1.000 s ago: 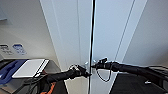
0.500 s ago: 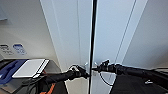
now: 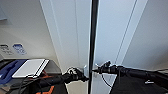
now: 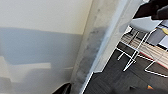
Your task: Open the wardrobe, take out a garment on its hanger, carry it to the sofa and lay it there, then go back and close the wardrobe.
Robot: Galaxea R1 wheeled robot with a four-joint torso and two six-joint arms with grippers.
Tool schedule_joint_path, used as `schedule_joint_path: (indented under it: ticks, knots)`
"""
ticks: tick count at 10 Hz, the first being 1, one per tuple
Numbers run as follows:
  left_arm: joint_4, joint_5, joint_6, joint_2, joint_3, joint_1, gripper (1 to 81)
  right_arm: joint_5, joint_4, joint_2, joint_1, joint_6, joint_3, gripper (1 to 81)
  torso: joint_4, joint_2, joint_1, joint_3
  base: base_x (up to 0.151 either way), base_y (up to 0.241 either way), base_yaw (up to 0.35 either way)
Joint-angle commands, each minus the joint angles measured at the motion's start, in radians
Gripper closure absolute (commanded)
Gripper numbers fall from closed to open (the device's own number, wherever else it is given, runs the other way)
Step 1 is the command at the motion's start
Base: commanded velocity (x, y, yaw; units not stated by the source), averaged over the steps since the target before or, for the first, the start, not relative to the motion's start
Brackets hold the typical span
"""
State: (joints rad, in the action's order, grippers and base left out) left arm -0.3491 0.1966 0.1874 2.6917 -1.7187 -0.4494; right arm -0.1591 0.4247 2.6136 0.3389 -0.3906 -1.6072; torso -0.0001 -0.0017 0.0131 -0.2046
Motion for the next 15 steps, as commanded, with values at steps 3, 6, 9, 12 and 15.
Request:
schedule_joint_path:
  ticks: [3, 6, 9, 12, 15]
  knots:
    - [0.062, -0.077, 0.007, -0.012, 0.346, 0.03, 1.0, 0.003, -0.024, 0.001, -0.07, -0.014, 0.201, 1.0, 0.0, 0.0, 0.0, 0.0, 0.0, 0.0, 0.0]
    - [0.062, -0.08, 0.006, -0.077, 0.415, 0.011, 1.0, 0.003, -0.026, -0.017, -0.06, -0.014, 0.231, 1.0, 0.0, 0.0, 0.001, 0.0, 0.0, 0.0, 0.0]
    - [0.047, -0.106, -0.005, -0.14, 0.455, -0.019, 1.0, 0.003, -0.021, -0.062, -0.034, -0.014, 0.267, 1.0, 0.0, 0.0, 0.001, 0.0, 0.0, 0.0, 0.0]
    - [0.035, -0.12, -0.006, -0.217, 0.562, -0.052, 1.0, 0.003, -0.014, -0.096, -0.03, -0.014, 0.302, 1.0, 0.0, 0.0, 0.001, 0.0, 0.0, 0.0, 0.0]
    - [0.027, -0.155, -0.006, -0.22, 0.632, -0.082, 1.0, 0.006, -0.014, -0.096, -0.028, -0.014, 0.307, 1.0, 0.0, 0.0, 0.001, 0.0, 0.0, 0.0, 0.0]
